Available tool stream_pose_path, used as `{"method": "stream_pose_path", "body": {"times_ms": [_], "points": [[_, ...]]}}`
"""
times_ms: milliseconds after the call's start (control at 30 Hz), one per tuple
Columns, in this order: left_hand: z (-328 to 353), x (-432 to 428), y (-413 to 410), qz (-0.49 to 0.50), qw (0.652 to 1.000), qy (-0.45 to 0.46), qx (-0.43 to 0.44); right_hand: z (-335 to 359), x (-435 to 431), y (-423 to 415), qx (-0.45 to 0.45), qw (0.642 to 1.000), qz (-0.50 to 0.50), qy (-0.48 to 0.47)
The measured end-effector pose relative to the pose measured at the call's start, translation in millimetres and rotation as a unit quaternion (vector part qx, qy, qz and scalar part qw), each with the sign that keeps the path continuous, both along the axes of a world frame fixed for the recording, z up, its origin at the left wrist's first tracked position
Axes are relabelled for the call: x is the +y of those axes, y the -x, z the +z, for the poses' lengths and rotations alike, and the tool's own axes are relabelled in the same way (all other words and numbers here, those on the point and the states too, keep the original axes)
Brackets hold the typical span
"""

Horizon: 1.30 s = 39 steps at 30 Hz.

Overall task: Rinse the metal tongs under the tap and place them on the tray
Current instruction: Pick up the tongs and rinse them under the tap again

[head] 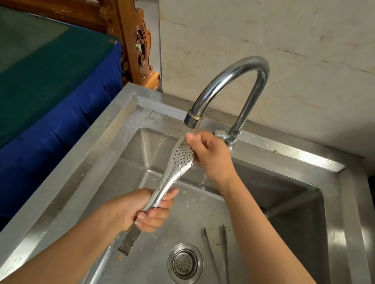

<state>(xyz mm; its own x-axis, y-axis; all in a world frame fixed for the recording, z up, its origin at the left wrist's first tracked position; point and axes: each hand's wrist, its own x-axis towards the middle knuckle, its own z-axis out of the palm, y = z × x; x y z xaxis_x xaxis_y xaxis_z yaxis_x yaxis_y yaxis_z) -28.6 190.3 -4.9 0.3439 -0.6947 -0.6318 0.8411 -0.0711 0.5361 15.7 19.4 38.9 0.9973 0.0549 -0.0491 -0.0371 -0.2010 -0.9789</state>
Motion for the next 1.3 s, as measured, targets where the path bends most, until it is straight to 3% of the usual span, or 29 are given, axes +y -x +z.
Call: {"method": "stream_pose_path", "body": {"times_ms": [133,433,567,700,867,967,1133,1300], "points": [[2.9,-5.2,-1.1,-0.006,1.0,-0.007,-0.003,-1.9,9.0,0.3,0.056,0.995,-0.061,-0.061],[-1.0,-4.7,1.7,-0.01,0.999,-0.03,-0.008,2.1,1.4,-2.0,0.026,0.996,-0.084,0.004],[0.9,-6.8,-4.4,0.016,0.999,-0.032,-0.016,3.4,-8.6,3.1,0.024,0.999,0.027,-0.037],[3.2,-14.9,-11.5,0.018,0.999,-0.022,-0.025,3.0,-11.0,4.2,0.048,0.995,0.092,0.0],[1.8,-16.0,-15.8,0.016,0.999,-0.019,-0.024,4.1,-15.6,2.3,0.033,0.996,0.079,0.005],[2.1,-14.2,-17.5,0.018,0.999,-0.022,-0.02,0.8,-16.1,3.8,-0.005,1.0,0.013,0.019],[8.7,-20.2,-24.0,0.038,0.999,-0.013,-0.022,-10.7,-7.0,7.8,0.02,0.996,0.077,-0.04],[14.0,-26.0,-27.3,0.054,0.998,-0.008,-0.013,-12.7,-4.7,-2.6,0.013,0.998,-0.03,-0.046]]}}
